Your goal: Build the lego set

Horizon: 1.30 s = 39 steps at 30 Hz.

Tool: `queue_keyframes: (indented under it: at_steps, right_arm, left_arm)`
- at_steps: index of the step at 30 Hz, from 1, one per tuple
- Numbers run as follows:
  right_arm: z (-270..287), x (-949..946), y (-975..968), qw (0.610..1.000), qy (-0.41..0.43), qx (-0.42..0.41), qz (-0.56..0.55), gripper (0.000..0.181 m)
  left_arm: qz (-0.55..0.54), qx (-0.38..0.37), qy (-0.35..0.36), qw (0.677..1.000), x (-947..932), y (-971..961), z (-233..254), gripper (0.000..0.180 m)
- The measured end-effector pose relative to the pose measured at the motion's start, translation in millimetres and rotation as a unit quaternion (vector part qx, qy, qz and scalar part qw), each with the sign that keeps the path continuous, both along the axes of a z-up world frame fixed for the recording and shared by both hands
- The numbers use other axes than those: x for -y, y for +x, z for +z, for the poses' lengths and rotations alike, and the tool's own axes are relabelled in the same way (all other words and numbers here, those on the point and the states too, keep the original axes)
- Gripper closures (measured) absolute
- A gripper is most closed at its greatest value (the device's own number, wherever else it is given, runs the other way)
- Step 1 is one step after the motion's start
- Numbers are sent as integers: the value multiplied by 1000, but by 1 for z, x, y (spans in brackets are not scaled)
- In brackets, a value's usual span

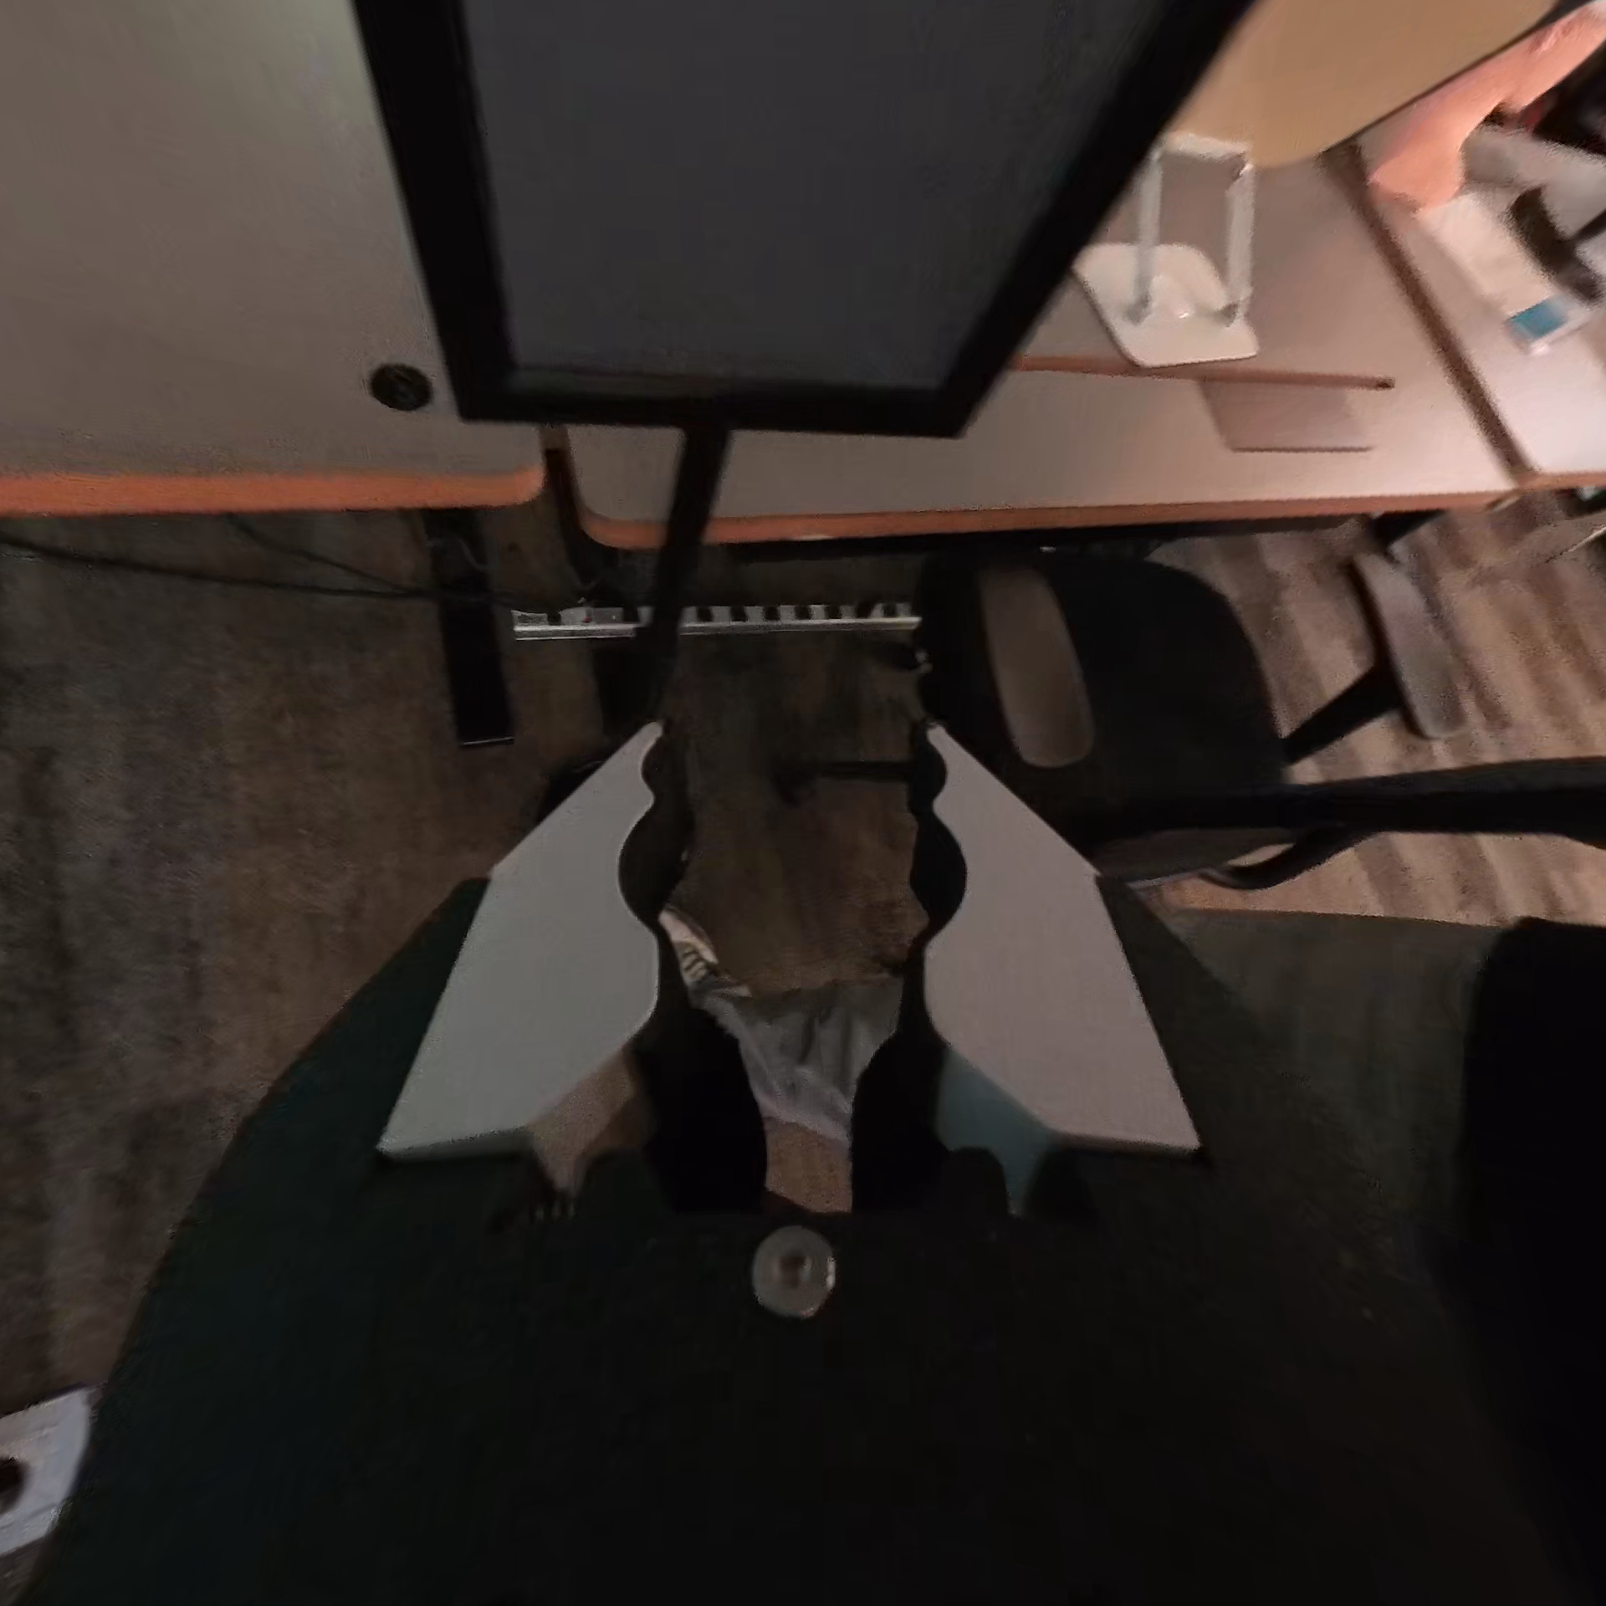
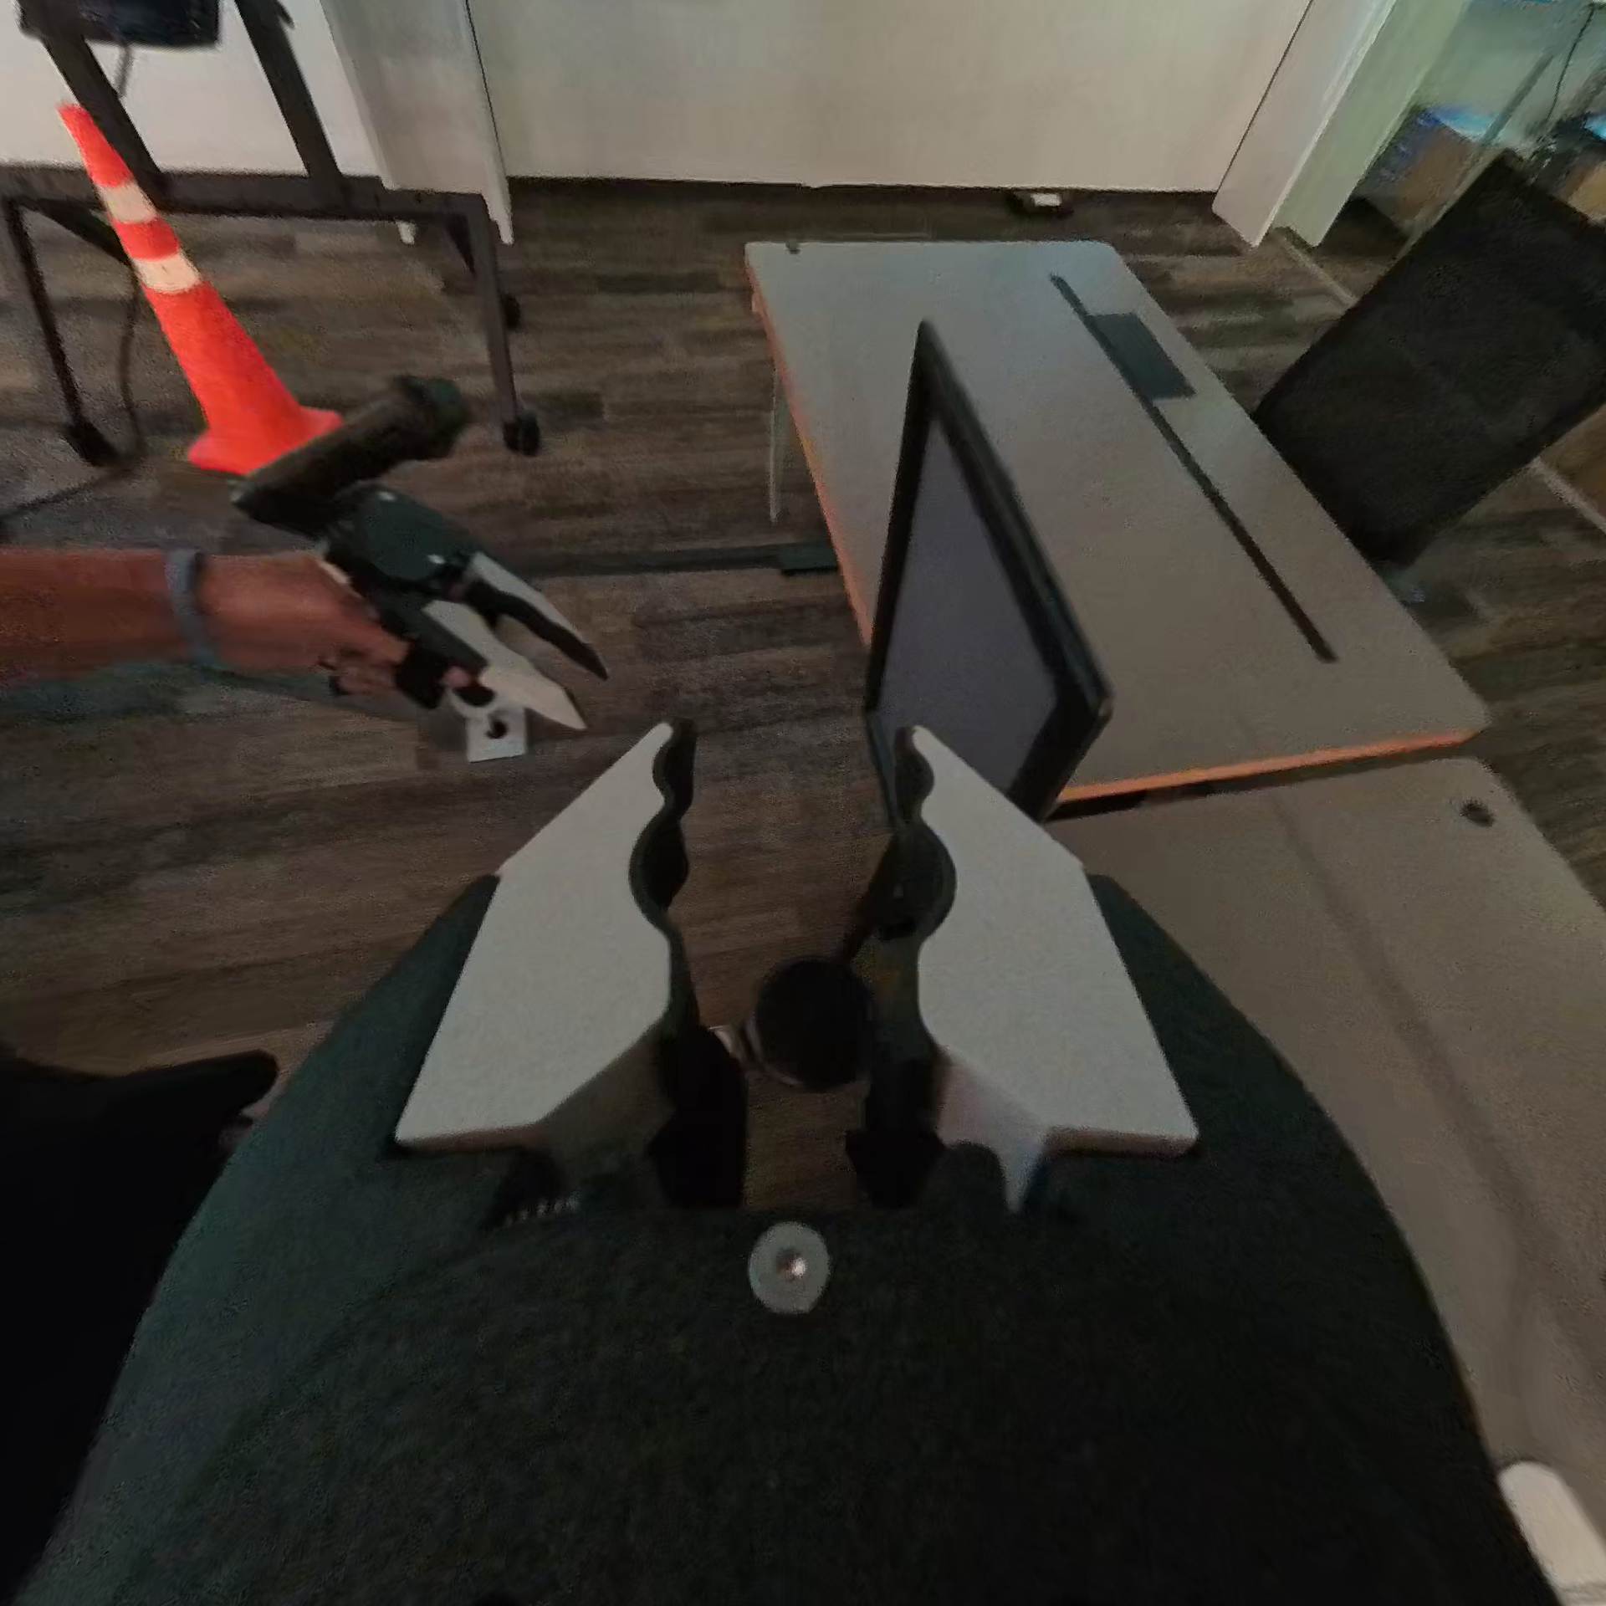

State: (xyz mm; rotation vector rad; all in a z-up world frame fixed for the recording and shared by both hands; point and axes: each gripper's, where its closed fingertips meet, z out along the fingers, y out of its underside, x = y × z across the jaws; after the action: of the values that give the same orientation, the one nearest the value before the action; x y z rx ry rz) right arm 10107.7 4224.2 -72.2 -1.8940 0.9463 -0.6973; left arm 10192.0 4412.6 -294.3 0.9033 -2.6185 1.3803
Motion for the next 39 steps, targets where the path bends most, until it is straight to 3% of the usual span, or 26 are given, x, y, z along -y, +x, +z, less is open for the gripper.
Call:
queue_keyframes:
  at_steps: [7,12,14,20,26,30,34,39]
  right_arm:
    - [14,-38,104,994,-107,-12,12,131]
    - [-9,-36,166,980,-192,-58,0,138]
    - [-15,-38,181,975,-208,-76,-2,149]
    - [-41,-43,196,961,-218,-162,-48,156]
    - [-58,-46,212,938,-272,-191,-99,166]
    - [-61,-45,215,931,-262,-232,-102,166]
    - [-61,-42,216,925,-197,-307,-105,166]
    - [-57,-25,233,929,-180,-304,-115,166]
  left_arm:
    - [-107,3,59,993,65,139,-40,97]
    - [-241,33,99,965,90,181,-75,98]
    - [-299,41,105,948,95,186,-88,104]
    - [-432,37,3,901,117,165,-86,138]
    - [-450,-4,-85,889,142,149,-75,157]
    - [-464,22,-107,879,148,145,-77,167]
    - [-507,53,-94,855,139,138,-77,177]
    - [-540,-20,-101,835,120,121,-67,180]
